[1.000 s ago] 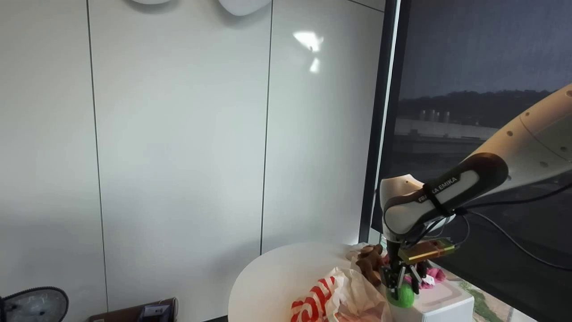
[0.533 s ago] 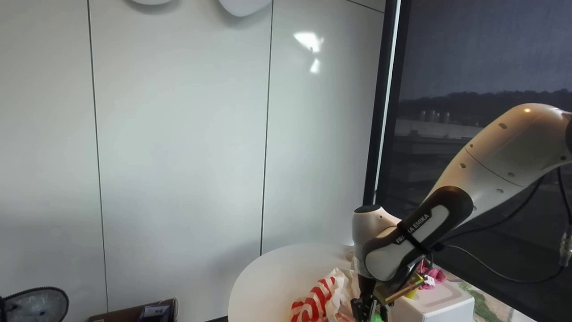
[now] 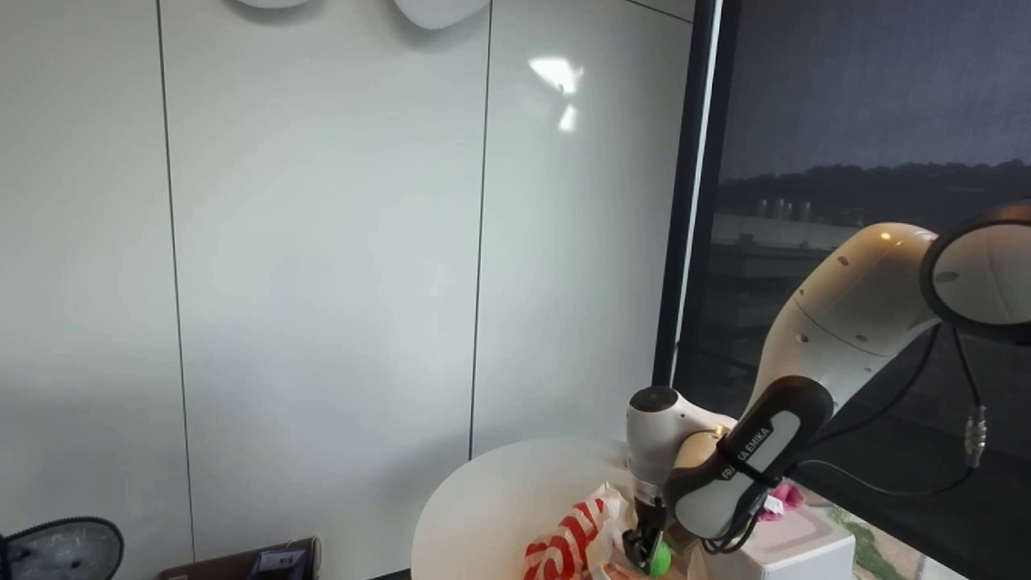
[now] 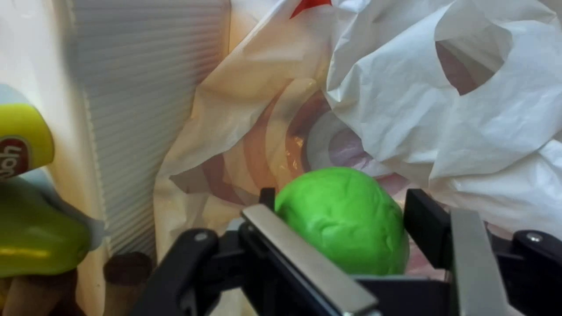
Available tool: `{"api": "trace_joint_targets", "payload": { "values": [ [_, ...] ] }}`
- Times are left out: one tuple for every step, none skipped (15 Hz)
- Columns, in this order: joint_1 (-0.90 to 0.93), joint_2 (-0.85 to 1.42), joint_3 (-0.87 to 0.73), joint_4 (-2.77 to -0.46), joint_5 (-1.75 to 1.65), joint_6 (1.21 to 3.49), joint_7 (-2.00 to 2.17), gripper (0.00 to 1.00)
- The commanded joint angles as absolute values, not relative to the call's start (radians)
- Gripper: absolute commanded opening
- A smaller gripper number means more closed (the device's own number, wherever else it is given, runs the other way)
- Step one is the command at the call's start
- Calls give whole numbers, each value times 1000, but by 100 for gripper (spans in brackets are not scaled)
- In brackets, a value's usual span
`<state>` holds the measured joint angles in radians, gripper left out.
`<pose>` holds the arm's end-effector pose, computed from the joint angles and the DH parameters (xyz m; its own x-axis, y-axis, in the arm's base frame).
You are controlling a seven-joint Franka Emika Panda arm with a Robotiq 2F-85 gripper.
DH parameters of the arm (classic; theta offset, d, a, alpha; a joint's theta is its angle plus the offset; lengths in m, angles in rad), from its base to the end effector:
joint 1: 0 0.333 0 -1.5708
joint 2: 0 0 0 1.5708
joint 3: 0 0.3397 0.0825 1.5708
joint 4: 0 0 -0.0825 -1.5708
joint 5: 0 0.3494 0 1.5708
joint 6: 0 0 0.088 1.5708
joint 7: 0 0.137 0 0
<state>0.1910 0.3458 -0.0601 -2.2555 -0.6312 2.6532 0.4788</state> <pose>0.5304 0.0777 0.2340 0.9686 0.2246 0.1069 0.1830 -0.9345 0.3053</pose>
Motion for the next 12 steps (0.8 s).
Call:
{"api": "trace_joint_targets", "payload": {
  "values": [
    [180, 332, -65, -2244, -526, 2655, 480, 100],
    [170, 313, -63, -2249, -472, 2643, 467, 100],
    [162, 298, -62, -2251, -417, 2631, 454, 100],
    [148, 272, -66, -2251, -368, 2621, 450, 100],
    [141, 253, -74, -2246, -330, 2601, 459, 100],
    [121, 221, -85, -2242, -291, 2584, 461, 100],
    [104, 194, -94, -2237, -255, 2568, 463, 100],
    [88, 162, -109, -2231, -238, 2551, 473, 100],
    [75, 140, -126, -2220, -234, 2532, 496, 100],
    [59, 118, -143, -2212, -240, 2514, 519, 100],
    [41, 104, -154, -2201, -244, 2495, 543, 100],
    [24, 100, -163, -2189, -250, 2463, 573, 100]
  ]
}}
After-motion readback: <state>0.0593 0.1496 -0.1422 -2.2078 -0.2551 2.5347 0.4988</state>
